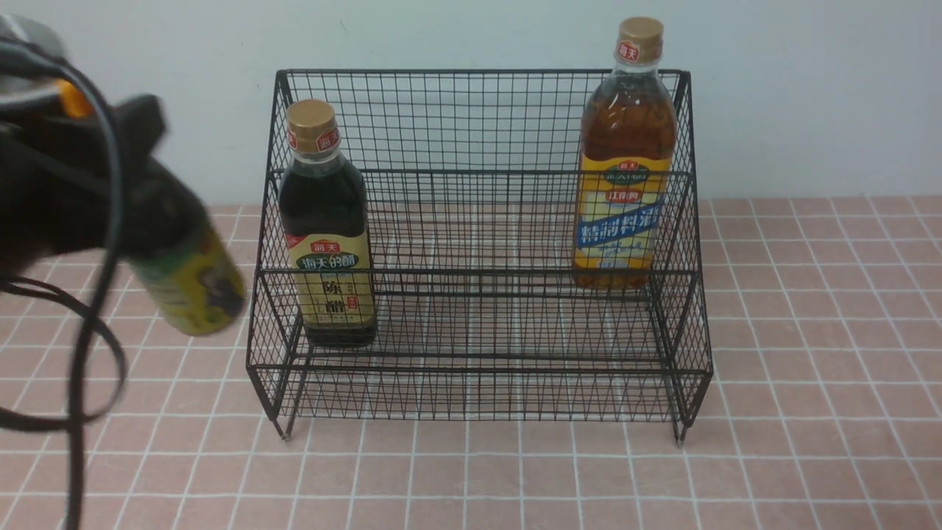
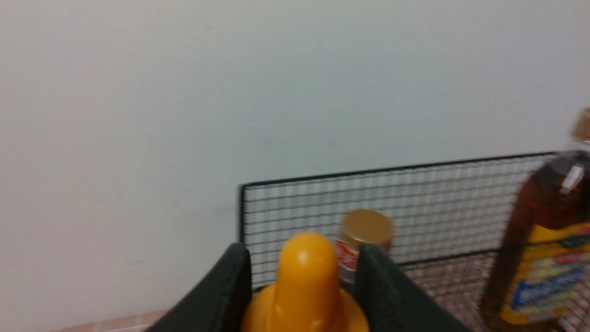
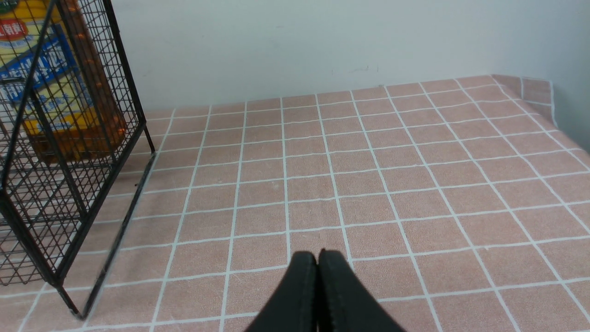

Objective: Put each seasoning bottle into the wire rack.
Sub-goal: Use the left arm to put the condiment bottle back on the shelf

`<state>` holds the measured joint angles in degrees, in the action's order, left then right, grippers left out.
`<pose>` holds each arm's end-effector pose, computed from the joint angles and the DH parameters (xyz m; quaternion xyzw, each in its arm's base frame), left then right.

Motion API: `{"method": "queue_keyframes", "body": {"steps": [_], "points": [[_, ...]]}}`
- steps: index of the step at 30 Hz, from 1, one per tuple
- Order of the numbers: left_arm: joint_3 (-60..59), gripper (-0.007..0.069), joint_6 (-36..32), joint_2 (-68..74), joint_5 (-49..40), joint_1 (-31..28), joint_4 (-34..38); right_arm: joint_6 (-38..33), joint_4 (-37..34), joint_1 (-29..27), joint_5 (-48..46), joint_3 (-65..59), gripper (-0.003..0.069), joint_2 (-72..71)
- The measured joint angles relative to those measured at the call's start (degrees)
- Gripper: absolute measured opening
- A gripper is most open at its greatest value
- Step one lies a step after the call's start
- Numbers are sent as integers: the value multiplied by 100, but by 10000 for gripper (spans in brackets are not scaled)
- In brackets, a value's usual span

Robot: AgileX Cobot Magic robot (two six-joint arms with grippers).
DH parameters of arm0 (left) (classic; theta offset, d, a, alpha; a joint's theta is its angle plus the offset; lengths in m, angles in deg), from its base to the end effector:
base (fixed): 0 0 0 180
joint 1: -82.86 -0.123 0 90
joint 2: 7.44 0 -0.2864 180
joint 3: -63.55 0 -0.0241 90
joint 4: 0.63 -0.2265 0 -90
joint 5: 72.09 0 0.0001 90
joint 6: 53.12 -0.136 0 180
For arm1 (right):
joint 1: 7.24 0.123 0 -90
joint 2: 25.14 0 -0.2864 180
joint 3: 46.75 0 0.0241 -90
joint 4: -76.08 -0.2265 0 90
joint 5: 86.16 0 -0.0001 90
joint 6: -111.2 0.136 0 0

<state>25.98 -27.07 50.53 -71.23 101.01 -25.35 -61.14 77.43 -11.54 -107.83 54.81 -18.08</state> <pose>0.2006 -0.0666 0.3565 0.1097 0.7276 -0.1168 0.6670 0.0693 -0.0064 0.1598 0.0776 0.8010 0.0074 0.5936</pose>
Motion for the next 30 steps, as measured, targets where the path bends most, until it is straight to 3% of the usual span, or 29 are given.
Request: {"method": "queue_keyframes", "body": {"steps": [5,16,30], "points": [[0,263,94,697,436,700,-285,0,0,0,0,0,-15,0],[0,263,376,2096,2516,763,-434,0,0,0,0,0,-15,0],[0,263,366,2988,2632,763,-954,0,0,0,0,0,-15,0]]}}
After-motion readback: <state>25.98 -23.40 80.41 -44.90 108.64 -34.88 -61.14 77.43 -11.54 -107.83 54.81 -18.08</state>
